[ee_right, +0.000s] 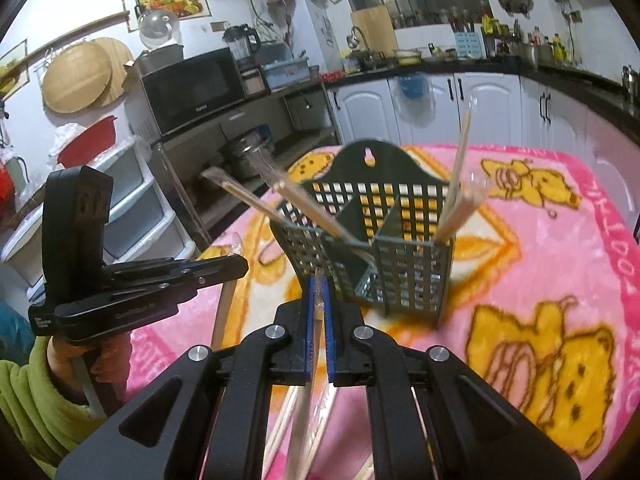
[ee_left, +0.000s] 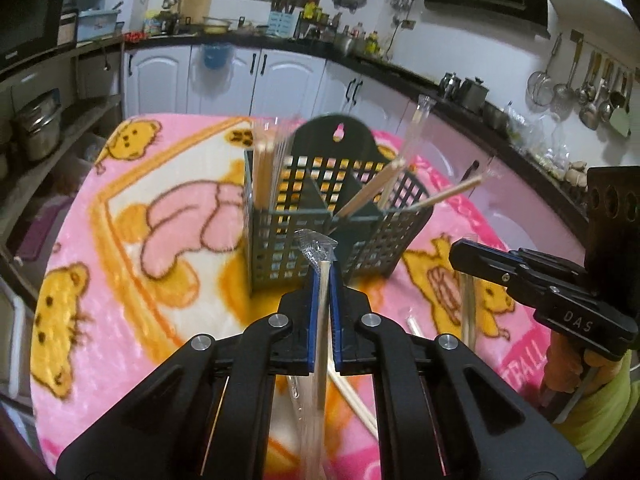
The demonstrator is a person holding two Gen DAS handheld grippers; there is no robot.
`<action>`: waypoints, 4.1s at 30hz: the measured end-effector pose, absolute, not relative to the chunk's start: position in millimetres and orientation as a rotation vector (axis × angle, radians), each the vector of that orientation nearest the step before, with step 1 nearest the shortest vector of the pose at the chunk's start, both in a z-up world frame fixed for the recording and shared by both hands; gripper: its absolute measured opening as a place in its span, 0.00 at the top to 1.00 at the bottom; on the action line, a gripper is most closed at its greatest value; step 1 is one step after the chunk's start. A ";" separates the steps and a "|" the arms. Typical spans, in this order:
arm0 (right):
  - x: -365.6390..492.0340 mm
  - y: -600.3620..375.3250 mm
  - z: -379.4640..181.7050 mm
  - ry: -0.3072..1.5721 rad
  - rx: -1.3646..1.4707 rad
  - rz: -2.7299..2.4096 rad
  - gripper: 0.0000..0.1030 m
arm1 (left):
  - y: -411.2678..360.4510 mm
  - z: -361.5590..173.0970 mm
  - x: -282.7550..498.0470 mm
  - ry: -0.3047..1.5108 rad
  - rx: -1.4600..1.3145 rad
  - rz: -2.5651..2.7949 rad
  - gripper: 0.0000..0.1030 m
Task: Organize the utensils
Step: 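Close the left tool on a wrapped chopstick while the right tool grasps another, then lift both held chopsticks upright and carry them above the green caddy, then lower the chopsticks into the caddy and open the left tool while the right tool opens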
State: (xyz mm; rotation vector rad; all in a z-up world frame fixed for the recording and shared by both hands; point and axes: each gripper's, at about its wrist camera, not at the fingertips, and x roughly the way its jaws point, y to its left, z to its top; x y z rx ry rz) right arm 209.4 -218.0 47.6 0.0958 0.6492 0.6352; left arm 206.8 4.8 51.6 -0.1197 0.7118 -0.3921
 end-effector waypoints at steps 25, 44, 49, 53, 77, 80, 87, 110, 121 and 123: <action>208.7 -228.5 117.8 0.440 0.090 0.594 0.96 | 3.6 135.8 201.5 0.462 -0.162 -0.396 0.97; 217.2 -223.1 175.5 0.311 0.090 0.606 0.96 | 4.5 193.8 208.4 0.305 -0.148 -0.367 0.97; 221.8 -220.3 193.0 0.267 0.103 0.600 0.96 | 3.3 205.3 211.0 0.272 -0.146 -0.365 0.97; 226.8 -221.5 208.8 0.230 0.113 0.596 0.96 | 4.3 211.7 214.9 0.257 -0.146 -0.362 0.97; 290.0 -232.8 180.8 0.195 0.098 0.440 0.96 | -0.6 193.2 255.1 0.212 -0.136 -0.232 0.97; 298.1 -233.7 170.2 0.213 0.115 0.436 0.96 | -0.8 180.3 263.7 0.239 -0.148 -0.231 0.97; 308.2 -229.5 155.1 0.230 0.130 0.435 0.96 | -3.9 160.3 273.5 0.275 -0.147 -0.226 0.97; 308.9 -222.0 119.9 0.323 0.142 0.437 0.95 | 0.1 127.0 279.1 0.364 -0.153 -0.246 0.97; 301.7 -233.6 110.0 0.371 0.153 0.401 0.84 | 2.0 124.5 278.7 0.415 -0.145 -0.253 0.90; 299.6 -235.4 108.2 0.381 0.153 0.399 0.82 | 1.4 124.9 278.3 0.420 -0.140 -0.249 0.87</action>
